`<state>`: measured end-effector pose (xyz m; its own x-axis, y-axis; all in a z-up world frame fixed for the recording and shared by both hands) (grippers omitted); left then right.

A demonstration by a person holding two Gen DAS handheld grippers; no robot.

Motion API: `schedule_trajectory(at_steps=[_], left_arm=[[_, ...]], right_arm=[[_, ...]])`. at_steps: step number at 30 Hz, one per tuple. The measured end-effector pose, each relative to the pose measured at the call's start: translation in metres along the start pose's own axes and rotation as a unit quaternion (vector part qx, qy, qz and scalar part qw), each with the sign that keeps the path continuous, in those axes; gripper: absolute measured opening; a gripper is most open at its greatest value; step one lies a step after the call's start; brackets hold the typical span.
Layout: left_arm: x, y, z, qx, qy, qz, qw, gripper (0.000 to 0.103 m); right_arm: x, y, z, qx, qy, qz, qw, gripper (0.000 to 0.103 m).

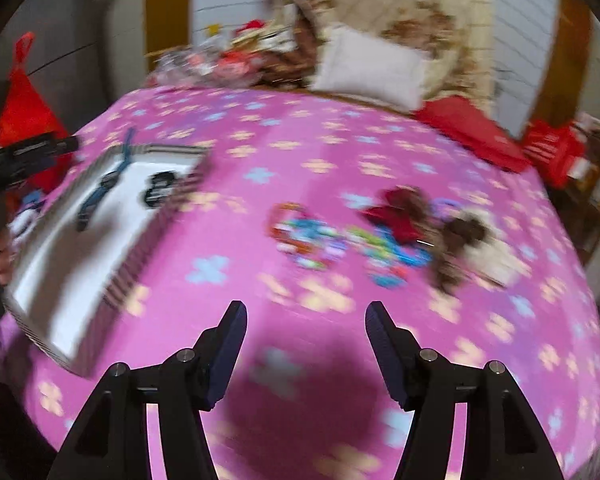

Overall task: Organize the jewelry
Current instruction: 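Open both grippers to release the watch and scrunchie in the tray, then grasp the red bow with the left gripper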

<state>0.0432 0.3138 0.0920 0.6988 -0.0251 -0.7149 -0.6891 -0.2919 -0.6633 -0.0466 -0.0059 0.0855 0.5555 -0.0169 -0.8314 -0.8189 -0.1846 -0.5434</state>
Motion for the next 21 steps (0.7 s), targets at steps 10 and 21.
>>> schedule_trajectory(at_steps=[10, 21], left_arm=[[-0.039, 0.059, -0.085, 0.089, 0.026, 0.035, 0.9951, 0.062], [0.039, 0.078, -0.192, 0.115, 0.053, 0.153, 0.9801, 0.062]], right_arm=[[0.018, 0.069, -0.126, 0.166, 0.019, 0.041, 0.985, 0.062], [0.046, 0.06, -0.15, 0.135, -0.006, 0.008, 0.991, 0.062]])
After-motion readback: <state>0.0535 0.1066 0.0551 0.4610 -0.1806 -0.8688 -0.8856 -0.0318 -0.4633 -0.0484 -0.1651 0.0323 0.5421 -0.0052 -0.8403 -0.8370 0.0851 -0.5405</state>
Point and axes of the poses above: each gripper's, at about its wrist camera, not at the fingertips, and x roughly the way its jaws point, z to its left, y to its underside, the point moved 2 cm from there along x, roughly the way its jaws point, and after that the axes turned 7 degrees about z, right-handed, at the moved point
